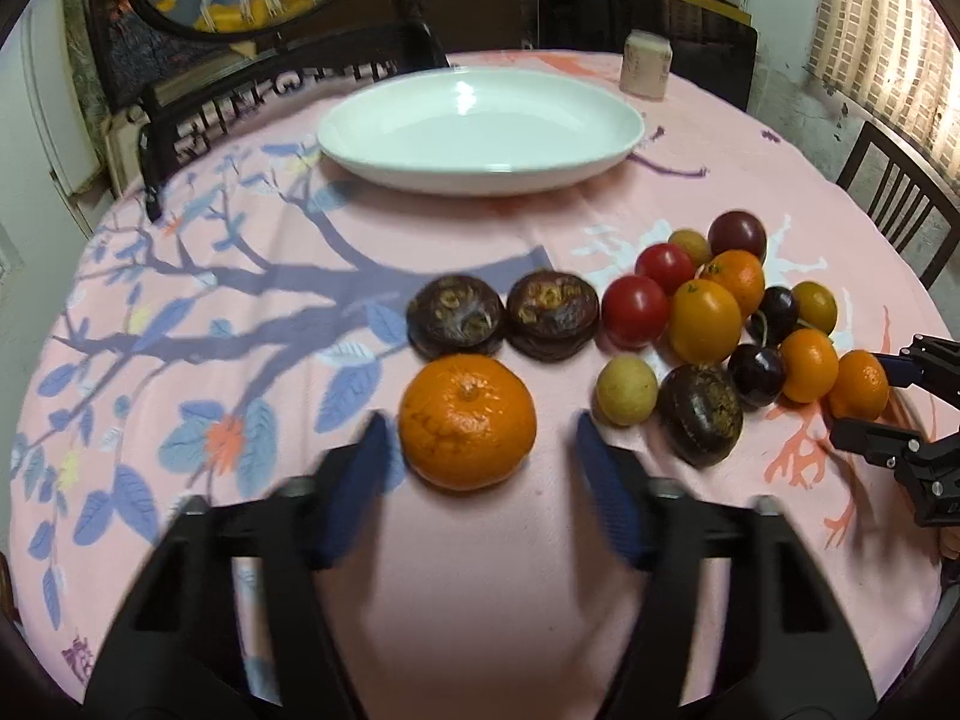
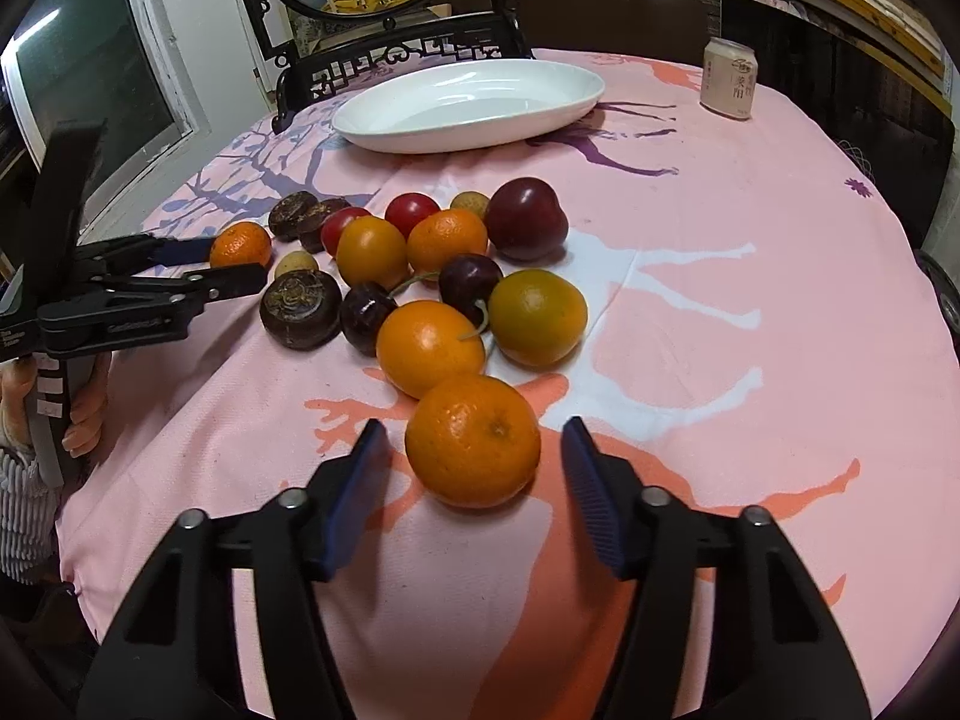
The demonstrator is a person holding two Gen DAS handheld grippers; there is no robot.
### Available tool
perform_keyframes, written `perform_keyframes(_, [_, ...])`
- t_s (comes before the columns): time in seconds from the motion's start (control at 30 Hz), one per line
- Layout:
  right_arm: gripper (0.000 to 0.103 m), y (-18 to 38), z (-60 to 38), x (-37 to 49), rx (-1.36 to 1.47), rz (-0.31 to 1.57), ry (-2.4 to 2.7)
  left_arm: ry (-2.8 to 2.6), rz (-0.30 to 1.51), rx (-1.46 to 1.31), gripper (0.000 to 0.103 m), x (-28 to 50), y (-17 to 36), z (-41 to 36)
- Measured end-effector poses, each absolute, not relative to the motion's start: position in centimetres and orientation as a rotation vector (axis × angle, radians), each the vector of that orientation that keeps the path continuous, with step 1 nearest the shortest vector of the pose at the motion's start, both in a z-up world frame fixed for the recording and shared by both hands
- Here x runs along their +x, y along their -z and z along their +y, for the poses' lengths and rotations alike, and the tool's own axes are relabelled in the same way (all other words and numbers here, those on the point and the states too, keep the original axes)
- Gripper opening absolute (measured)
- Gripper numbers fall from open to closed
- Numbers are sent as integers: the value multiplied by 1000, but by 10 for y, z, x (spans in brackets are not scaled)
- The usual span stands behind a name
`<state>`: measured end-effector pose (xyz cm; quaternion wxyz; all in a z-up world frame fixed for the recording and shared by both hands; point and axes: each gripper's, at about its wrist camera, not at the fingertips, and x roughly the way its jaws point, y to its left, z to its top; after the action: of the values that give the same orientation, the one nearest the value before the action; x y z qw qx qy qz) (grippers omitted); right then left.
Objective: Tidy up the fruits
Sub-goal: 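Grasp a large orange with the left tool while the right tool grasps another orange, then lower both oranges onto the white plate and open both tools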
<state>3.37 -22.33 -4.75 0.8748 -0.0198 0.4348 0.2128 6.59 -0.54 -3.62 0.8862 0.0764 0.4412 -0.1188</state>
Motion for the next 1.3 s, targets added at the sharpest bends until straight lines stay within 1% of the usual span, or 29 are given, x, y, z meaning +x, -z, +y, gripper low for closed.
perform_keyframes(0.03, [56,47,-224,34,-37,906,-446,242,918,160,46,67,37,-5])
perform_keyframes(0.07, [55,47,-225,34,-30,907,-447,245,917,154,46,67,37,-4])
perform_keyframes(0.1, [50,48,-226,34,-25,906,-449,255,919,139,46,68,36,-3])
perform_keyframes(0.13, [47,48,-227,35,-14,907,-451,258,919,133,45,68,36,-2])
perform_keyframes(0.17, [42,48,-229,35,1,906,-462,259,917,130,45,68,36,-2])
perform_keyframes(0.2, [41,48,-230,36,18,906,-469,260,914,128,45,67,35,-2])
perform_keyframes(0.43, [40,42,-239,34,77,876,-478,236,863,93,45,60,16,9])
perform_keyframes(0.5, [40,29,-240,36,80,850,-483,231,844,90,45,67,3,10])
perform_keyframes(0.6, [40,-6,-234,52,86,771,-482,231,827,69,45,91,-17,8])
perform_keyframes(0.67, [40,-28,-224,76,83,720,-485,217,813,59,45,116,-26,3])
perform_keyframes(0.73, [40,-39,-212,105,82,694,-468,197,821,50,45,144,-28,-4])
perform_keyframes(0.9, [40,-35,-180,179,112,722,-445,172,873,-7,46,193,-14,-8])
perform_keyframes(0.93, [41,-30,-176,193,116,739,-437,167,883,-10,46,200,-10,-7])
perform_keyframes(1.0, [43,-24,-173,208,111,758,-416,156,876,-21,62,206,-6,-4])
perform_keyframes(1.03, [48,-18,-172,213,119,758,-410,157,863,-24,73,206,-6,-2])
perform_keyframes(1.07, [56,-13,-172,214,127,753,-417,161,854,-25,74,206,-6,-1])
perform_keyframes(1.3, [57,-16,-185,204,127,702,-447,163,861,-36,74,207,-2,6])
